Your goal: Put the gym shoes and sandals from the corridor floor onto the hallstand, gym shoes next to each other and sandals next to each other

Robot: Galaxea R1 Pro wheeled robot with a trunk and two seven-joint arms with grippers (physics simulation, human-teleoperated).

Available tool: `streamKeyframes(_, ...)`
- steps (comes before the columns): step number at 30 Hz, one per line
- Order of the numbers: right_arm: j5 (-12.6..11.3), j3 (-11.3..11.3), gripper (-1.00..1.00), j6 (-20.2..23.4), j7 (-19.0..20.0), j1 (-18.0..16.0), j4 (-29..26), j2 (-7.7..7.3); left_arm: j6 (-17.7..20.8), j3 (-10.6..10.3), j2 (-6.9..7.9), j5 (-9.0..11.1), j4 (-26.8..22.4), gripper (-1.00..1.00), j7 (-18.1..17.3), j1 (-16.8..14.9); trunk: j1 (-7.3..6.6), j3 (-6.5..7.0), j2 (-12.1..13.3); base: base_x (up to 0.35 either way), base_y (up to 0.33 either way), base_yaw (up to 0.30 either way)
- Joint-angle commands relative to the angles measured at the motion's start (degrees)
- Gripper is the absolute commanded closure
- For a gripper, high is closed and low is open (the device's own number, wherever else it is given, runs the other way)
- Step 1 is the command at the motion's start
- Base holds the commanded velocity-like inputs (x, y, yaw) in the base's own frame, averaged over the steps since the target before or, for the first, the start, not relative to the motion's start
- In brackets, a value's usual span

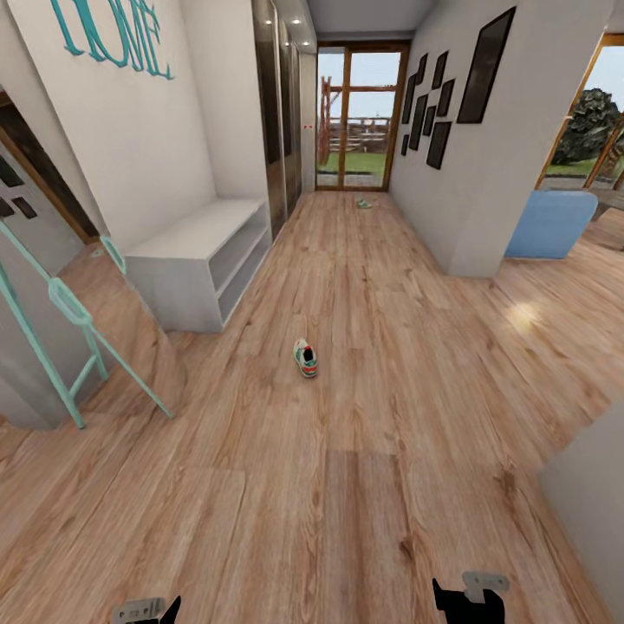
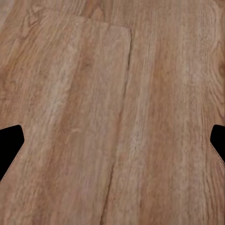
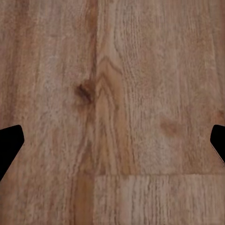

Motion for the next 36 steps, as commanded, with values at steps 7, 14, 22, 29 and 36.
streamKeyframes(7,0.36,-0.48,-1.0,-0.22,0.17,-0.04,0.08,0.0,0.07,0.19,-0.01,0.57,0.04,-1.0,-0.58,-0.04,0.03,-0.04,-0.01,0.34,0.0,0.0)
streamKeyframes(14,0.36,-0.48,-1.0,-0.22,0.17,-0.04,0.07,0.0,0.05,0.19,-0.01,0.57,0.07,-1.0,-0.58,-0.04,0.03,-0.04,-0.01,0.34,0.0,-0.008)
streamKeyframes(22,0.33,-0.52,-1.0,-0.22,0.17,-0.04,0.05,0.0,0.05,0.19,-0.01,0.57,0.05,-1.0,-0.58,-0.04,0.03,-0.04,-0.01,0.34,0.0,-0.184)
streamKeyframes(29,0.3,-0.53,-1.0,-0.22,0.17,-0.04,0.04,0.0,0.05,0.19,-0.01,0.57,0.05,-1.0,-0.58,-0.04,0.03,-0.04,-0.01,0.333,-0.033,-0.154)
streamKeyframes(36,0.39,-0.49,-1.0,-0.28,0.24,-0.04,0.04,-0.05,0.05,0.22,-0.01,0.57,0.04,-1.0,-0.58,-0.04,0.03,-0.04,-0.01,0.29,-0.147,-0.015)
